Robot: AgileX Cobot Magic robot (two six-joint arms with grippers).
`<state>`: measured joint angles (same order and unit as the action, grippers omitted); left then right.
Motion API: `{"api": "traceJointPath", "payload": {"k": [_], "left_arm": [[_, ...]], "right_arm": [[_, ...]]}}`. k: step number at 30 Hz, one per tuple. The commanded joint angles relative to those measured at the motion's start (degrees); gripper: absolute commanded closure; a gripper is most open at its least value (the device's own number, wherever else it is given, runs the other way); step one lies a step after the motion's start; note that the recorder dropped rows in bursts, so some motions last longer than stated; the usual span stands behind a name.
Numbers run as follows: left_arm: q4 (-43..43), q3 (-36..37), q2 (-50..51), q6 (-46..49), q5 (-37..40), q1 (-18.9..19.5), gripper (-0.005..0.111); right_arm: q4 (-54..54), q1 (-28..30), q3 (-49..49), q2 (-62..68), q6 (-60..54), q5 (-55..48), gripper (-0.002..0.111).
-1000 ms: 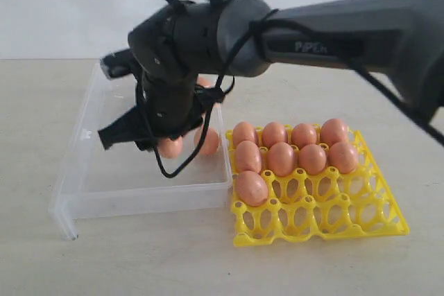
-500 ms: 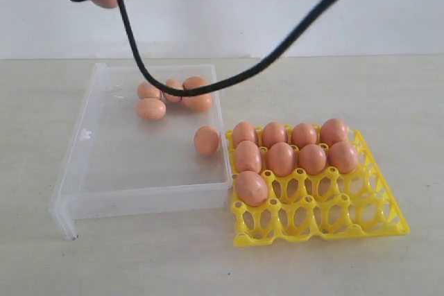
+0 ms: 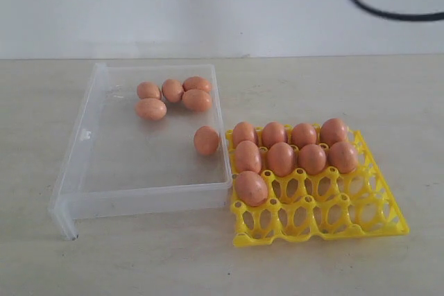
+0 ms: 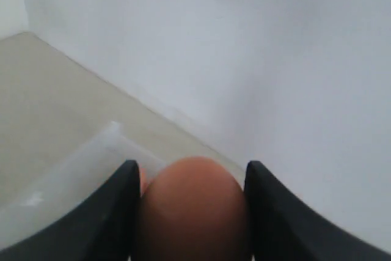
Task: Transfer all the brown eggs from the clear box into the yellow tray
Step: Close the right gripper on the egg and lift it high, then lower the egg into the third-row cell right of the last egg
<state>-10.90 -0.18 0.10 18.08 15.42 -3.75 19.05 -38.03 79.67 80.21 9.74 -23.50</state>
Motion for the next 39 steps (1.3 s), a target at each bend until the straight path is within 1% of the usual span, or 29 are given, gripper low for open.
{"api": "traceJointPath", "payload": {"k": [1, 4, 6, 8, 12, 14, 15, 17, 18, 20, 21, 23, 24, 27, 30, 33, 35, 38, 39], "left_arm": [[-0.4, 0.2, -0.1, -0.5, -0.8, -0.3, 0.111], [-0.4, 0.2, -0.1, -0.5, -0.8, -0.3, 0.111], [-0.4, 0.2, -0.1, -0.5, -0.8, -0.3, 0.111], [-0.4, 0.2, -0.1, -0.5, -0.8, -0.3, 0.111], [-0.4, 0.2, -0.1, -0.5, -0.8, -0.3, 0.111], [-0.4, 0.2, -0.1, -0.5, -0.8, -0.3, 0.111], [-0.4, 0.2, -0.1, -0.5, -0.8, -0.3, 0.111], [-0.4, 0.2, -0.1, -0.5, -0.8, -0.3, 0.111], [-0.4, 0.2, -0.1, -0.5, -0.8, -0.3, 0.111], [-0.4, 0.2, -0.1, -0.5, -0.8, -0.3, 0.111], [-0.4, 0.2, -0.1, -0.5, -0.7, -0.3, 0.111], [-0.4, 0.2, -0.1, -0.5, -0.6, -0.3, 0.111], [-0.4, 0.2, -0.1, -0.5, -0.6, -0.3, 0.111], [-0.4, 0.2, -0.1, -0.5, -0.6, -0.3, 0.111], [-0.4, 0.2, -0.1, -0.5, -0.6, -0.3, 0.111], [-0.4, 0.2, -0.1, -0.5, -0.6, -0.3, 0.111], [-0.4, 0.2, -0.1, -0.5, -0.6, -0.3, 0.111], [-0.4, 0.2, -0.1, -0.5, -0.6, -0.3, 0.111], [-0.4, 0.2, -0.1, -0.5, -0.6, -0.3, 0.111]], "right_arm": [[0.7, 9.4, -0.1, -2.2, -11.2, -9.5, 0.108], [5.3, 14.2, -1.4, -1.9, -17.0, -15.2, 0.108], [10.1, 16.9, -3.0, -1.7, -15.5, -14.8, 0.108], [14.8, 19.7, -5.3, -1.7, -7.3, -11.6, 0.108], [27.2, 25.4, -10.5, -1.5, 17.9, -5.4, 0.108], [32.7, 29.4, -13.8, -1.5, 28.6, -0.4, 0.108], [34.6, 31.9, -15.6, -1.4, 34.8, 5.2, 0.108], [34.7, 36.9, -18.7, -0.6, 41.8, 14.9, 0.108], [34.3, 40.2, -20.6, 0.7, 44.9, 23.5, 0.108], [34.0, 44.2, -22.7, 3.3, 50.1, 36.4, 0.108], [34.2, 46.6, -24.1, 5.8, 52.9, 46.3, 0.108], [37.0, 48.8, -25.6, 9.4, 57.1, 61.2, 0.108], [40.8, 49.6, -25.9, 12.0, 61.2, 70.0, 0.108], [52.6, 49.5, -26.0, 16.9, 69.1, 84.9, 0.108], [65.9, 47.7, -26.0, 19.0, 72.7, 92.7, 0.108], [79.7, 44.7, -26.0, 18.8, 77.4, 93.5, 0.108], [80.9, 42.4, -27.3, 18.3, 79.1, 93.5, 0.109], [80.9, 38.8, -29.6, 16.9, 77.6, 93.1, 0.109], [80.9, 37.8, -30.4, 16.3, 77.6, 90.5, 0.109]]}}
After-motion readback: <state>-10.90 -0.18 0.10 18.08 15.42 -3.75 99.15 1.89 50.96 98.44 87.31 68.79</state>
